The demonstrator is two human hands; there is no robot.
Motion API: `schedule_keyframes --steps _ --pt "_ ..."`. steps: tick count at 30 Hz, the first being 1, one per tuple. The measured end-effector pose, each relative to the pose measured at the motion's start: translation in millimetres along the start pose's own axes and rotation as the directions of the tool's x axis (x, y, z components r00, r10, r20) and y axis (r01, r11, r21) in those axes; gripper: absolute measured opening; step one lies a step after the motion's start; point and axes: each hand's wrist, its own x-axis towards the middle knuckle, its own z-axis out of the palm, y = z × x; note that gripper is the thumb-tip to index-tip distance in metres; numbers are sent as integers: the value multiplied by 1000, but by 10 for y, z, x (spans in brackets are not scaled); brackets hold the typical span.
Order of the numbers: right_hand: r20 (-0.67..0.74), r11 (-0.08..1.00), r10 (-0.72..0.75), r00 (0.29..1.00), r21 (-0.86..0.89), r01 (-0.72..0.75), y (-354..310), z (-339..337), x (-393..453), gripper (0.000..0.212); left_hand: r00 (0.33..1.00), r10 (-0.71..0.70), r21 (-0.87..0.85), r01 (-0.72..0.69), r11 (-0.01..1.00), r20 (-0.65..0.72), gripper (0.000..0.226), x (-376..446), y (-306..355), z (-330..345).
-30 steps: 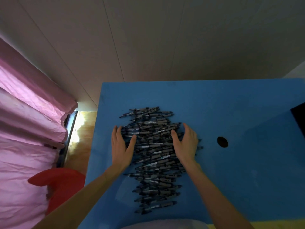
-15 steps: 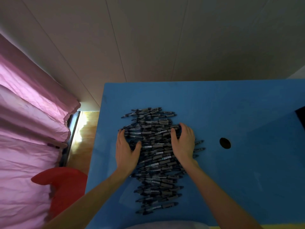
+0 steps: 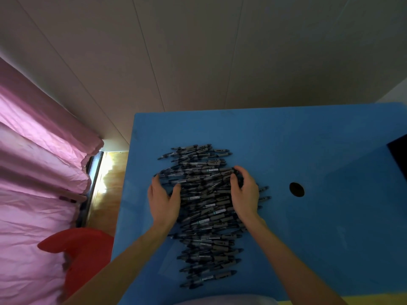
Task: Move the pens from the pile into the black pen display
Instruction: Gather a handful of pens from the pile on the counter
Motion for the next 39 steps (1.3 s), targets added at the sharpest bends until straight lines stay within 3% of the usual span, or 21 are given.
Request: schedule_keyframes --steps 5,11,18,23,27,30,32,35,39 --pt "23 1000 2 1000 -12 -2 27 20 2 40 996 -65 -16 66 998 60 64 153 84 -63" --pt "52 999 12 999 -52 -10 52 8 36 50 992 -128 -131 128 983 7 64 127 176 -10" --pt "71 985 -15 997 -173 27 -20 99 30 57 972 -185 -210 213 954 143 55 156 216 17" --pt "54 988 9 999 -153 -1 -71 81 209 70 976 -200 -270 216 938 86 51 157 229 -21" --pt "130 986 -12 991 -165 33 -136 85 386 61 972 -208 -303 233 924 113 56 162 244 -20" --pt "36 990 -36 999 -134 41 -134 110 315 44 963 -220 -347 263 900 158 50 172 259 -6" --pt "10 985 -126 992 -115 127 -133 126 186 37 961 -242 -387 276 880 135 42 158 273 -3" --pt "103 955 -247 964 -144 260 -159 146 42 40 971 -215 -415 240 877 107 33 95 313 17" --pt "109 971 -211 971 -88 221 -91 95 1 43 986 -114 -368 153 917 125 38 32 353 22"
